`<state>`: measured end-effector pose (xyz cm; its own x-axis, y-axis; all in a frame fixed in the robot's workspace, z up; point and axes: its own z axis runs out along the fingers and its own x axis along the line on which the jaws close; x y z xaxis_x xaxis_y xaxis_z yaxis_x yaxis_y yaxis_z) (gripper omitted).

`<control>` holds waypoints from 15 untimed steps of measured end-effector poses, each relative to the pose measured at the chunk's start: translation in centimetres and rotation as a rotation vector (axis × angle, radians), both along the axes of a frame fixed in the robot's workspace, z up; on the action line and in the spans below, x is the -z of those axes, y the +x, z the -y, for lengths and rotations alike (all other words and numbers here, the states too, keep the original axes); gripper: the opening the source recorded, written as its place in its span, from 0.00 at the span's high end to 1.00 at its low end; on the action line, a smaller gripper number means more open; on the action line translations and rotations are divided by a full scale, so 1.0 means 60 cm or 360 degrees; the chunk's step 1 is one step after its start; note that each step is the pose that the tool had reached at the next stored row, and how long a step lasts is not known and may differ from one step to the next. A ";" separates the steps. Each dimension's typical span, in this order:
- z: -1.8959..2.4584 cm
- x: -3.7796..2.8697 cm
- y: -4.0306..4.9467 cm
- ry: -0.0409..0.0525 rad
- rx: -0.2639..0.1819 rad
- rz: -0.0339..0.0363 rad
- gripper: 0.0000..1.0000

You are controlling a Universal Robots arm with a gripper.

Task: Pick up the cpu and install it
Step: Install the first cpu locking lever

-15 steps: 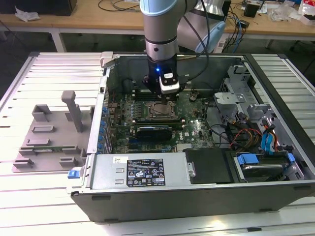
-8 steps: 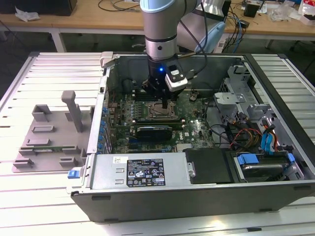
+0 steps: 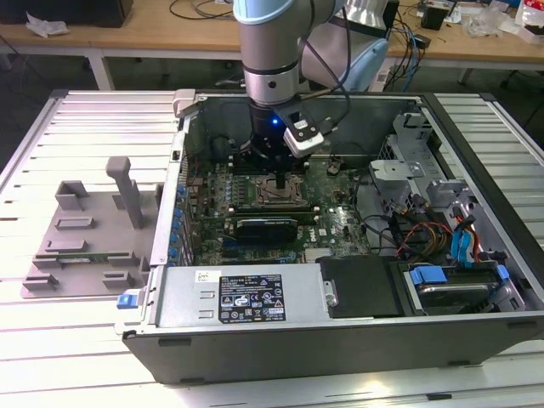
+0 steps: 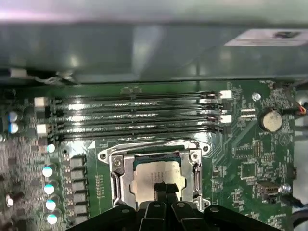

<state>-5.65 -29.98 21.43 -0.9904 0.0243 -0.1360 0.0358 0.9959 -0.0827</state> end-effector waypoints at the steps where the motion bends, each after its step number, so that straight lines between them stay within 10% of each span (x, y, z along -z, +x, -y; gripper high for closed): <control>1: -0.0003 0.000 0.000 -0.0009 -0.0051 -0.0001 0.89; 3: -0.0001 0.000 0.000 -0.0012 -0.0056 -0.0011 0.89; 4: -0.0002 0.001 0.003 -0.0011 -0.0056 -0.0078 0.89; 5: -0.0001 0.001 0.003 -0.0011 -0.0056 -0.0095 0.89; 15: -0.0001 -0.016 0.015 -0.0012 -0.0056 -0.0100 0.89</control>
